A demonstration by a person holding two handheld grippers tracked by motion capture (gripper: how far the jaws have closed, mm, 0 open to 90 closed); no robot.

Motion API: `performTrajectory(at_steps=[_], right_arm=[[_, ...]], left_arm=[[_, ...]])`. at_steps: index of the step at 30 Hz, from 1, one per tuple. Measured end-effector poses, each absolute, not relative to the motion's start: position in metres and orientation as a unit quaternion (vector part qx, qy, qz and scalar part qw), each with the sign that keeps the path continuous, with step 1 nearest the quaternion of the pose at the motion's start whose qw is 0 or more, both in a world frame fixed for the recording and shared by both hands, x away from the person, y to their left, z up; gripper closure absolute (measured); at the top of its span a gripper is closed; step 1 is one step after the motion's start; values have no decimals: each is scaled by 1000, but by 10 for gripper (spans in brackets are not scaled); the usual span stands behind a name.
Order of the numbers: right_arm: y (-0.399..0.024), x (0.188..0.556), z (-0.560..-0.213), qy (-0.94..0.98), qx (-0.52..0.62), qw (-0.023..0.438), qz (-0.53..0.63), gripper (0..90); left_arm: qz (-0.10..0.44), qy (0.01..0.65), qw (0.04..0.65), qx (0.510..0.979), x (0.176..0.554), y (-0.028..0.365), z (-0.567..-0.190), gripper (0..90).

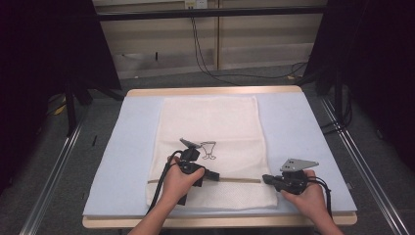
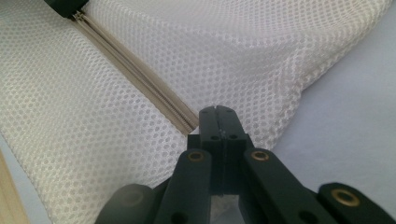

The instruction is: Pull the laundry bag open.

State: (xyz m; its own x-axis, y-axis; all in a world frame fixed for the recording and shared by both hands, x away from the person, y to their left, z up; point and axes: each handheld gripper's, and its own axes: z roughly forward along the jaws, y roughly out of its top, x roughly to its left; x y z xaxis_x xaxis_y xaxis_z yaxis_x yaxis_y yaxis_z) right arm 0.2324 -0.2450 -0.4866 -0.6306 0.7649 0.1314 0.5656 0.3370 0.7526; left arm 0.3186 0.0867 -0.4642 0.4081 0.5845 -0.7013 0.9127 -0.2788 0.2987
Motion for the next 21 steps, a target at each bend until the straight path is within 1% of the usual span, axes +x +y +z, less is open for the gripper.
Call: performTrajectory(at_steps=[13,14,21], right_arm=[[-245,233,-487,806,414,122,405,900],[-245,233,-487,806,414,122,405,900],[-245,232,-487,805,416,123,404,900]], left_arm=[[-222,513,352,751,320,139,-458,874],[-231,515,355,745,320,142,-458,874],[-228,519,356,743,319,158,-460,874]])
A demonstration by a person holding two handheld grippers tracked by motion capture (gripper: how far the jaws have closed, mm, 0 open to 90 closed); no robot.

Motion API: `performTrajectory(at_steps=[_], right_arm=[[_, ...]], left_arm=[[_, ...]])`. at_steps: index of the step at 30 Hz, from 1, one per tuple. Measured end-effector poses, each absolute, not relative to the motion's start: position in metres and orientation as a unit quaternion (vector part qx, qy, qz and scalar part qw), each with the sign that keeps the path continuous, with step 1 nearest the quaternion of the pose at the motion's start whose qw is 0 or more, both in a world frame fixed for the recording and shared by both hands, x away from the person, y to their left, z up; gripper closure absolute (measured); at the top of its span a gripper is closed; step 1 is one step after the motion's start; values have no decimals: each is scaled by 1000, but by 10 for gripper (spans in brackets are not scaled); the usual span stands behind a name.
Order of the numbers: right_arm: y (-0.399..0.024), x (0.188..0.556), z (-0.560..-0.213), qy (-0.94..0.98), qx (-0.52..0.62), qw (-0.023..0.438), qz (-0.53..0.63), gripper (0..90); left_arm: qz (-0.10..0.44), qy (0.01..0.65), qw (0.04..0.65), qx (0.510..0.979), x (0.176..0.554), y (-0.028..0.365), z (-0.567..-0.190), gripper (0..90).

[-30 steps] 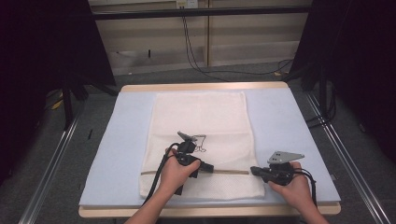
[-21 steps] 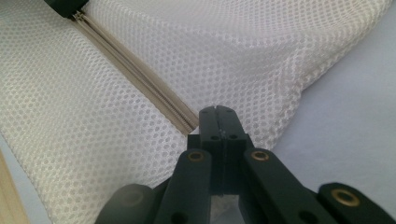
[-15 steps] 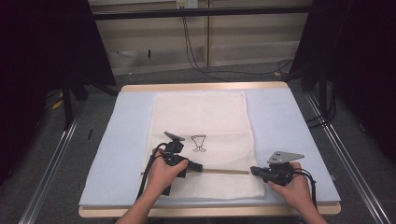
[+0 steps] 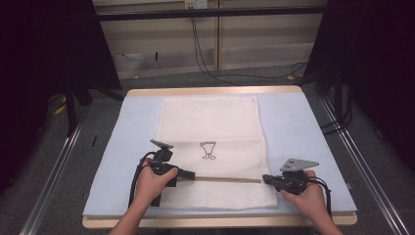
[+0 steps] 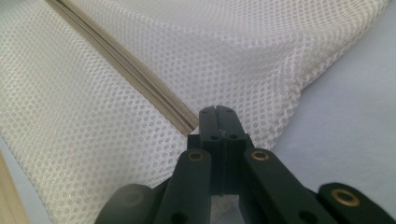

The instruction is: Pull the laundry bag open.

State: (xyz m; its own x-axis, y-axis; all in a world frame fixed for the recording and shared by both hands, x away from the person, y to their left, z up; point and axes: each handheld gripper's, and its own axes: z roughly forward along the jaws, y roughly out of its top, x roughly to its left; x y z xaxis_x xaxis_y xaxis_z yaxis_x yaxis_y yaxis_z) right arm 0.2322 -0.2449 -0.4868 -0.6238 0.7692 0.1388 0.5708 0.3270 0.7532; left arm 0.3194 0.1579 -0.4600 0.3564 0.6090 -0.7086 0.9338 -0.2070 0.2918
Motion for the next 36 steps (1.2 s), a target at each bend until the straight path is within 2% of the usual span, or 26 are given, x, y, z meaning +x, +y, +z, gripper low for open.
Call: performTrajectory(at_steps=[8,17,36], right_arm=[[-246,233,-487,800,423,115,410,900],[-243,232,-485,811,411,130,395,900],[-243,234,-484,812,412,121,394,900]], left_arm=[[-225,526,356,739,319,171,-460,874],[-218,533,358,735,318,190,-461,874],[-211,571,371,702,311,234,-461,872]])
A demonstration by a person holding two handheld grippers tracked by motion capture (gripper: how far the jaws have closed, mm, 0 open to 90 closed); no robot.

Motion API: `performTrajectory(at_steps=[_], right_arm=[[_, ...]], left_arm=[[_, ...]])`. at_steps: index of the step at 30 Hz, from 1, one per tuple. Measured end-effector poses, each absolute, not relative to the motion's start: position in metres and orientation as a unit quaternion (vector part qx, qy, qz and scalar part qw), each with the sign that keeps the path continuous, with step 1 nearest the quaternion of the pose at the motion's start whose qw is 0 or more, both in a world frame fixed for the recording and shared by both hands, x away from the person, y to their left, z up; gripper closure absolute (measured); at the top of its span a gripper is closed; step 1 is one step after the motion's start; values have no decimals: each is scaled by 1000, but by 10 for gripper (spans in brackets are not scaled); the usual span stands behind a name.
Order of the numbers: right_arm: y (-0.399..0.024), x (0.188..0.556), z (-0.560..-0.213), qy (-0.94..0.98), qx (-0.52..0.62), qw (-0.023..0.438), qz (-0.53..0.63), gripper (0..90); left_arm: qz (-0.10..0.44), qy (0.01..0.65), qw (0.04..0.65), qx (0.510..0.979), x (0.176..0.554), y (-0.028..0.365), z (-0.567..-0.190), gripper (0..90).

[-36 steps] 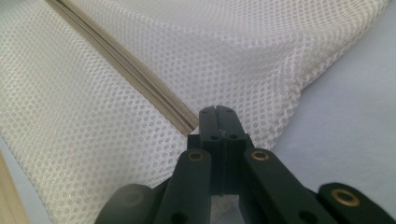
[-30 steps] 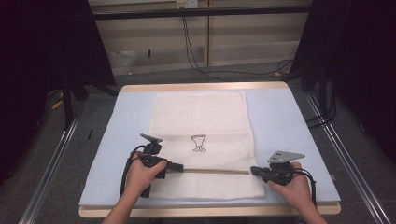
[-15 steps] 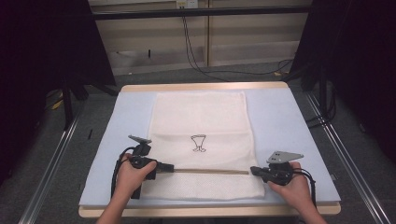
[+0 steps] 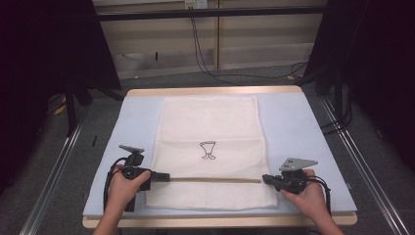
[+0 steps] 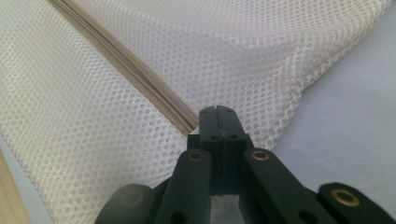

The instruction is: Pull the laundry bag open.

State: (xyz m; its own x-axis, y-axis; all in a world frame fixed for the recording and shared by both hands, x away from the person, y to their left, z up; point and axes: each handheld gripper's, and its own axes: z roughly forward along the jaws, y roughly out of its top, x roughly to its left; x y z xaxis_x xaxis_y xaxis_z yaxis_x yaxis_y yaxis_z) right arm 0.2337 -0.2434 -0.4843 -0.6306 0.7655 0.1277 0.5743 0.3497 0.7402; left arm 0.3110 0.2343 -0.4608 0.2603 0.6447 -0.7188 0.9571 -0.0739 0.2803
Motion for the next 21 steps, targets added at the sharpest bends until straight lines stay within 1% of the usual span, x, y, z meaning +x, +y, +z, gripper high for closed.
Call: performTrajectory(at_steps=[6,12,14,21], right_arm=[[-243,234,-484,814,411,120,392,900],[-244,234,-484,814,412,117,393,900],[-244,235,-484,814,411,117,393,900],[-244,235,-484,814,410,117,393,900]], left_arm=[[-197,586,371,693,311,258,-460,872],[-196,596,378,681,310,283,-462,871],[-187,604,374,678,310,290,-463,871],[-195,616,374,665,311,304,-470,870]])
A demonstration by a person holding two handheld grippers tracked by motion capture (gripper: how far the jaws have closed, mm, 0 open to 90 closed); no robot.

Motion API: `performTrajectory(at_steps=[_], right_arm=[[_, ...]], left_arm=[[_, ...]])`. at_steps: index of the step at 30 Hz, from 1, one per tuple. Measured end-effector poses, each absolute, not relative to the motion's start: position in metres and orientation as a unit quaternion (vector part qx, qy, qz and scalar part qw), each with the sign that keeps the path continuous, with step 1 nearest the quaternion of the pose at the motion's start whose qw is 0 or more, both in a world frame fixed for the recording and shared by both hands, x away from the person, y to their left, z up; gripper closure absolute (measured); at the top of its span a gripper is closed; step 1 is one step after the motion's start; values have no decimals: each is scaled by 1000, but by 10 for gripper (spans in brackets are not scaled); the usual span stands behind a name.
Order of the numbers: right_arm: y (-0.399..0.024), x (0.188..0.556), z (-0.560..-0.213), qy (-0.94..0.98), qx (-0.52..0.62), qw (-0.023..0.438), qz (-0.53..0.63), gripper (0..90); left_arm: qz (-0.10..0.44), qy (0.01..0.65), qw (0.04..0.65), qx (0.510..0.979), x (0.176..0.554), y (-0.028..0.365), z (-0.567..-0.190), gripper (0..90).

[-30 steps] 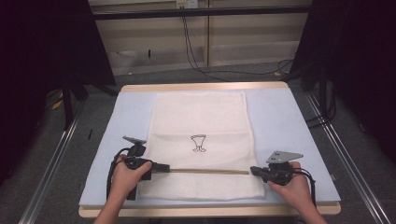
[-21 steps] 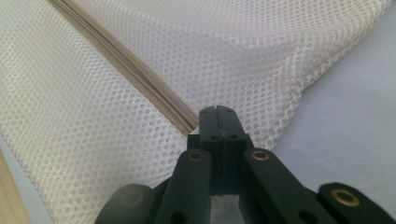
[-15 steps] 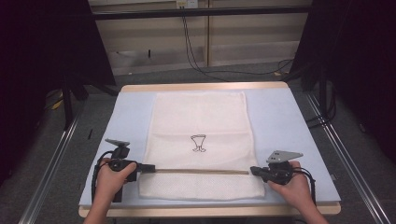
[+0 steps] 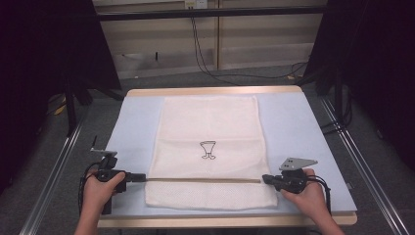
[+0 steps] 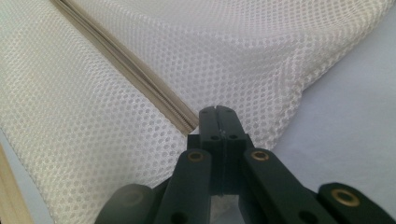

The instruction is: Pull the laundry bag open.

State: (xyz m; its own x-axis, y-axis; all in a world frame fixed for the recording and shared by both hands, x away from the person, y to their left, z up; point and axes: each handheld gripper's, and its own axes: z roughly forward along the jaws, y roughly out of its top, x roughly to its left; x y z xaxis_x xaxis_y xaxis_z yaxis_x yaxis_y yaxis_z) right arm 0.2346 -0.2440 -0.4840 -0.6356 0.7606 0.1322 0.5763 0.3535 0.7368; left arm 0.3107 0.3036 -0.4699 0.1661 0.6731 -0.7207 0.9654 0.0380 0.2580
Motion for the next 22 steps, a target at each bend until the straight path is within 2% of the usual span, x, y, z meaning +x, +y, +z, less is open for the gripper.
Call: performTrajectory(at_steps=[4,7,8,10,11,12,14,16,18,22], right_arm=[[-244,235,-484,812,414,117,394,900],[-248,235,-483,808,413,110,405,900],[-250,236,-480,803,414,113,413,883],[-259,237,-470,776,421,139,450,728],[-265,237,-467,759,422,162,469,614],[-269,239,-465,743,434,187,473,541],[-278,241,-466,739,454,229,442,462],[-286,245,-473,745,455,251,417,348],[-292,248,-478,750,466,254,395,303],[-297,255,-485,755,477,259,366,233]], left_arm=[[-184,605,369,681,311,302,-468,853],[-152,600,402,675,311,304,-461,729],[-131,598,417,672,311,305,-459,661],[-64,594,432,675,311,306,-456,539],[-48,598,433,673,312,306,-456,496],[-31,599,434,673,313,305,-456,456],[37,584,427,689,314,301,-458,396],[79,579,414,698,316,298,-460,369],[125,560,404,713,319,298,-462,325],[162,556,373,725,324,298,-467,289]])
